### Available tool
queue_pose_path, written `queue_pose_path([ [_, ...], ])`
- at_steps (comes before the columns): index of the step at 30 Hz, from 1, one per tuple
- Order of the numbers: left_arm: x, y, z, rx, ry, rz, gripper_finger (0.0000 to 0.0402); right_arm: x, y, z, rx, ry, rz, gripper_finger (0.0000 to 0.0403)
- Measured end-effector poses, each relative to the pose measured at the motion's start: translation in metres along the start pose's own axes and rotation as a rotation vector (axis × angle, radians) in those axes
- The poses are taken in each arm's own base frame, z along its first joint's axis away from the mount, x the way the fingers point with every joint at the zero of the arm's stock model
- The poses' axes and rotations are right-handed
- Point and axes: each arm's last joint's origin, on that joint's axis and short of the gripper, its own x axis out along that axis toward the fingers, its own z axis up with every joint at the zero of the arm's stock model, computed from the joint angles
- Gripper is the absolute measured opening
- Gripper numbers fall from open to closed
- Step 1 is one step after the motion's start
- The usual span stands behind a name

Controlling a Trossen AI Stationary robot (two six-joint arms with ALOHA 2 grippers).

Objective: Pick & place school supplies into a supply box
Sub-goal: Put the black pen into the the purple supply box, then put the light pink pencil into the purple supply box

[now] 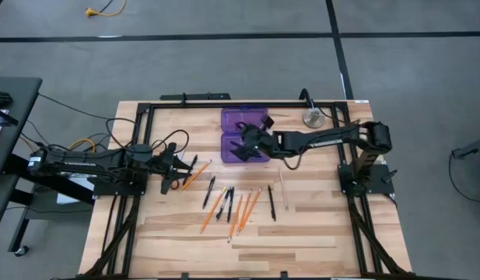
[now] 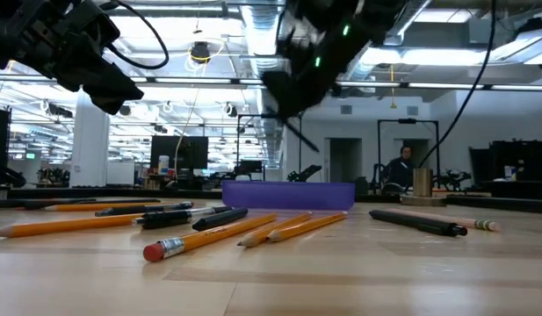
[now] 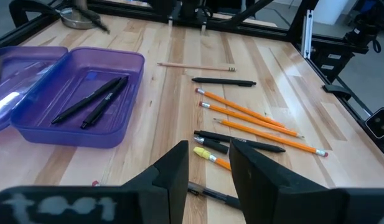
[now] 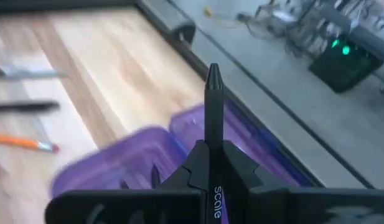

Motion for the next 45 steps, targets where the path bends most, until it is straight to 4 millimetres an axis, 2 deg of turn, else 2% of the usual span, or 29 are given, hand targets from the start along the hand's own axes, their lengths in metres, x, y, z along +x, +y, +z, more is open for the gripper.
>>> queue_pose_path([
  [4,0.000,0.000,-0.001,-0.001,0.006,0.001,0.0105,0.028,0.003,-0.021,-0.042,0.091,-0.023,0.0006],
  [9,0.000,0.000,-0.001,-0.001,0.005,0.001,0.0105,0.041,0.006,-0.030,-0.054,0.130,-0.015,0.0021],
  [17,0.000,0.000,-0.001,-0.001,0.005,0.001,0.0105,0.038,0.008,-0.031,-0.063,0.132,-0.008,0.0074],
  [26,0.000,0.000,-0.001,-0.001,0.006,0.001,0.0105,0.032,0.013,-0.031,-0.052,0.142,-0.019,0.0101],
  [29,0.000,0.000,-0.001,-0.001,0.010,0.001,0.0105,0.020,0.013,-0.026,-0.009,0.180,-0.035,0.0101],
  [35,0.000,0.000,-0.001,-0.001,0.010,0.001,0.0105,-0.025,0.020,-0.027,0.129,0.269,-0.021,0.0098],
  [40,0.000,0.000,-0.001,0.000,0.010,0.001,0.0105,-0.071,0.022,-0.037,0.197,0.416,0.006,0.0098],
  [45,0.000,0.000,-0.001,0.000,0.011,0.001,0.0105,-0.106,0.020,-0.050,0.233,0.604,0.024,0.0098],
])
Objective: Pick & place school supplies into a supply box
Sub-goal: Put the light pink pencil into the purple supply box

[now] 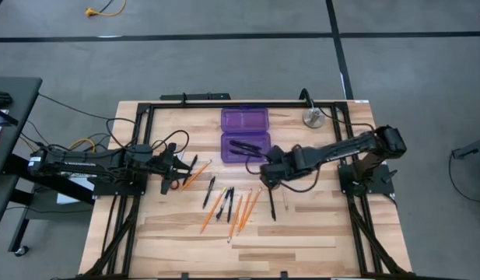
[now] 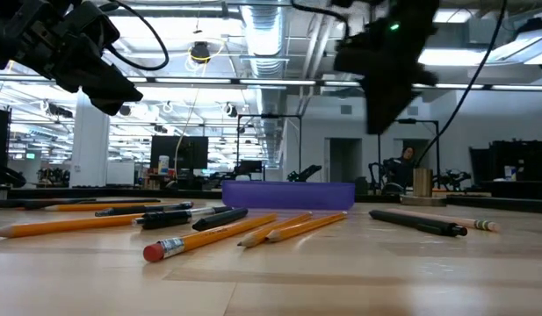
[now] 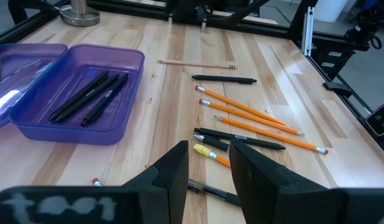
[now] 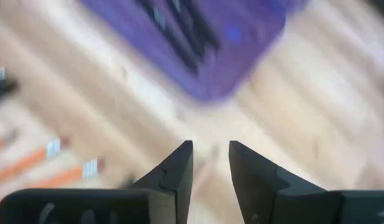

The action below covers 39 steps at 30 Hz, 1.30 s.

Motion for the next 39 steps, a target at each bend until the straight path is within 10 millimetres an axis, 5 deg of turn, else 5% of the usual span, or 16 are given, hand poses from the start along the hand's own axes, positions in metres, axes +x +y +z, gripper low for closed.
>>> queue_pose_path([
  [15,0.000,0.000,0.000,0.016,0.001,0.000,0.0105,0.003,-0.007,-0.009,0.027,0.365,0.136,0.0098],
  [28,0.000,0.000,0.000,0.060,0.001,0.000,0.0105,0.047,-0.018,-0.022,0.058,0.428,0.201,0.0117],
  [39,0.000,0.000,0.000,0.062,0.001,0.000,0.0105,0.051,-0.017,-0.020,0.127,0.359,0.177,0.0181],
])
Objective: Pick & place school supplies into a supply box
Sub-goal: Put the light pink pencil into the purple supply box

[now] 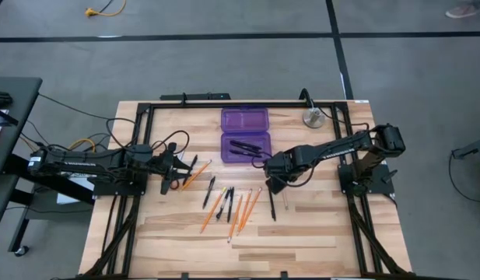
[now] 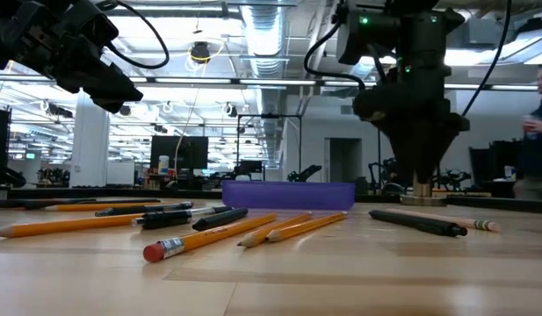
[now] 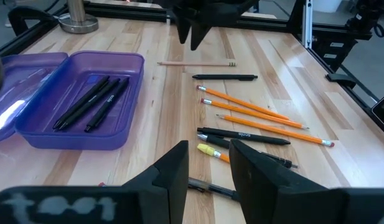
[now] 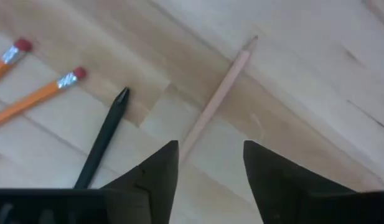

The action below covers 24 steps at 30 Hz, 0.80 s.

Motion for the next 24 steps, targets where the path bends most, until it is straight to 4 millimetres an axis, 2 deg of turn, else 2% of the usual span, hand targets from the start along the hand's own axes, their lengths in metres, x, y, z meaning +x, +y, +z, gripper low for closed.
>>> queue_pose_path([
  [10,0.000,0.000,0.000,0.000,0.000,0.000,0.0105,0.002,0.001,0.001,0.024,-0.036,0.001,0.0200],
  [15,0.000,0.000,0.000,0.000,0.000,0.000,0.0105,0.015,-0.002,-0.002,0.031,-0.051,0.032,0.0199],
  [21,0.000,0.000,0.000,-0.001,-0.001,0.000,0.0105,0.036,-0.012,-0.009,0.059,-0.016,-0.009,0.0190],
  [24,0.000,0.000,0.000,-0.001,-0.002,0.000,0.0105,0.045,-0.010,-0.008,0.063,-0.011,-0.001,0.0188],
])
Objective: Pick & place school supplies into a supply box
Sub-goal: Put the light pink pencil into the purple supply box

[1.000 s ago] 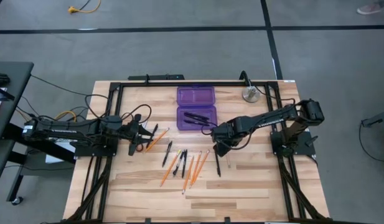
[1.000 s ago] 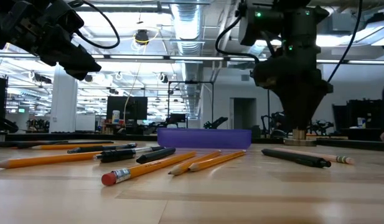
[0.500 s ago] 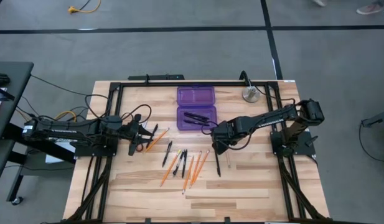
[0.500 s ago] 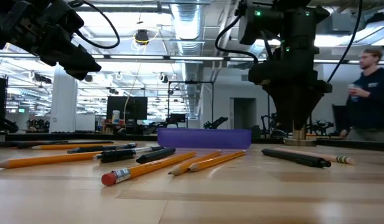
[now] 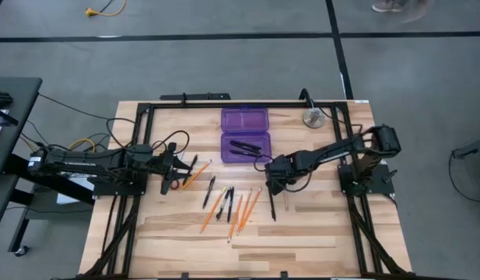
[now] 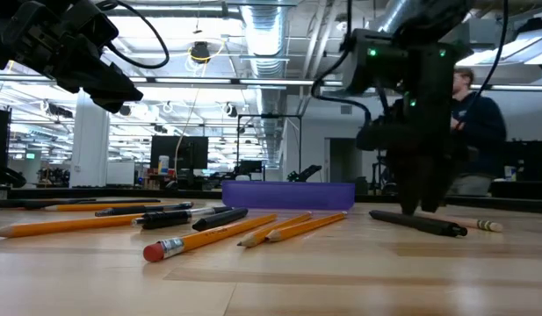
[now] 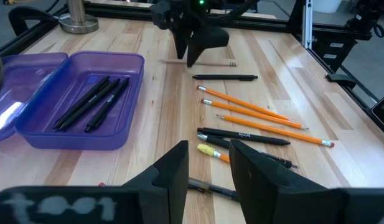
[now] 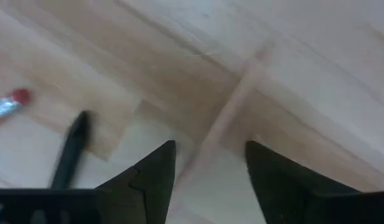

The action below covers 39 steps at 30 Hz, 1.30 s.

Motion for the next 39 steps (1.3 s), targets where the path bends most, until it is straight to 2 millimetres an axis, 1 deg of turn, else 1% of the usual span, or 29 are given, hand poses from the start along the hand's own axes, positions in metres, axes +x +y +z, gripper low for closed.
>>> queue_pose_path([
  [3,0.0000,0.0000,0.0001,0.000,0.000,0.000,0.0105,0.0080,0.0011,0.0003,-0.007,0.014,-0.021,0.0188],
  [6,0.0000,0.0000,0.0004,0.000,-0.003,-0.002,0.0105,0.0109,0.0012,0.0003,-0.007,0.020,-0.034,0.0188],
  [10,0.0000,-0.0001,0.0002,0.000,-0.001,-0.002,0.0105,0.0112,0.0005,-0.0001,-0.004,0.027,-0.046,0.0180],
  [13,0.0000,-0.0001,0.0001,0.000,0.000,-0.002,0.0105,0.0101,-0.0001,-0.0002,0.000,0.021,-0.047,0.0166],
  [18,0.0000,-0.0001,0.0001,0.000,0.000,-0.002,0.0105,0.0088,0.0004,0.0007,-0.001,0.004,-0.060,0.0121],
  [25,0.0000,-0.0001,0.0001,0.000,0.000,-0.001,0.0105,0.0085,0.0009,0.0014,-0.010,-0.011,-0.068,0.0027],
  [27,0.0000,-0.0001,0.0001,0.000,0.000,-0.002,0.0105,0.0083,0.0009,0.0015,-0.011,-0.013,-0.070,0.0009],
  [31,0.0000,-0.0001,0.0001,0.000,0.000,-0.001,0.0105,0.0083,0.0007,0.0017,-0.011,-0.020,-0.076,0.0013],
  [34,0.0000,0.0000,0.0000,0.000,0.001,-0.001,0.0105,0.0083,0.0007,0.0018,-0.011,-0.023,-0.078,0.0005],
  [39,0.0000,0.0000,0.0000,0.000,0.001,-0.001,0.0105,0.0079,0.0005,0.0018,-0.011,-0.027,-0.080,0.0004],
])
